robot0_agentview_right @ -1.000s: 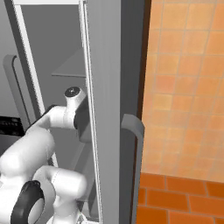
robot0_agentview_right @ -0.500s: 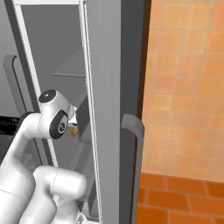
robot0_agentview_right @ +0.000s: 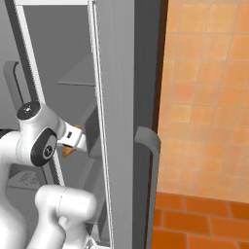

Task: Place one mushroom and one chicken drumstick in each tupperware on the nearby counter, to pack two identical lunches.

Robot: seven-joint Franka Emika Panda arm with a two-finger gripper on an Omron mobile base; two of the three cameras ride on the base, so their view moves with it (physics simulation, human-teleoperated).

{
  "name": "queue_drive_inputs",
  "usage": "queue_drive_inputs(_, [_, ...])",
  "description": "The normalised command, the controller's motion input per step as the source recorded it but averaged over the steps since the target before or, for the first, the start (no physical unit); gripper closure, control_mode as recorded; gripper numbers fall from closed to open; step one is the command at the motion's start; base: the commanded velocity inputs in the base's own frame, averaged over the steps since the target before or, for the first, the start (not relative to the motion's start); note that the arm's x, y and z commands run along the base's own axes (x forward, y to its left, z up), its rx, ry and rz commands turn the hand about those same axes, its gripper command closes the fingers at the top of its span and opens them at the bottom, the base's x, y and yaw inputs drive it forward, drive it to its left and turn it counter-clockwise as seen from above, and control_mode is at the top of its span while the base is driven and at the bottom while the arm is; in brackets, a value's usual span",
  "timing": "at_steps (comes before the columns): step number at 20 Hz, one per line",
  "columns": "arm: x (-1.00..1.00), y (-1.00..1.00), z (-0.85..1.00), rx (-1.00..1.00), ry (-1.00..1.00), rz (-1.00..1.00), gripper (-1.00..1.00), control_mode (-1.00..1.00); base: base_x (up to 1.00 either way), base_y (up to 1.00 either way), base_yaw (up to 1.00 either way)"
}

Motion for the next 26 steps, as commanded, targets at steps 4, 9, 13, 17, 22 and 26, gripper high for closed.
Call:
queue_drive_inputs(4, [-0.31,0.0,0.1,0.06,-0.03,0.04,1.0,-1.0,0.0,0.0,0.0])
queue_drive_inputs(9, [-0.18,0.0,-0.03,0.01,-0.11,0.02,1.0,-1.0,0.0,0.0,0.0])
queue_drive_inputs(13, [-0.01,0.0,0.0,0.01,0.0,0.0,1.0,-1.0,0.0,0.0,0.0])
queue_drive_inputs(17, [-0.14,0.0,-0.02,0.0,0.0,0.0,1.0,1.0,-0.3,0.03,0.01])
queue_drive_inputs(22, [0.0,0.0,0.0,0.0,0.0,0.0,1.0,1.0,-0.73,0.46,0.07])
queue_drive_inputs(26, [0.0,0.0,0.0,0.0,0.0,0.0,1.0,1.0,-0.64,1.0,0.02])
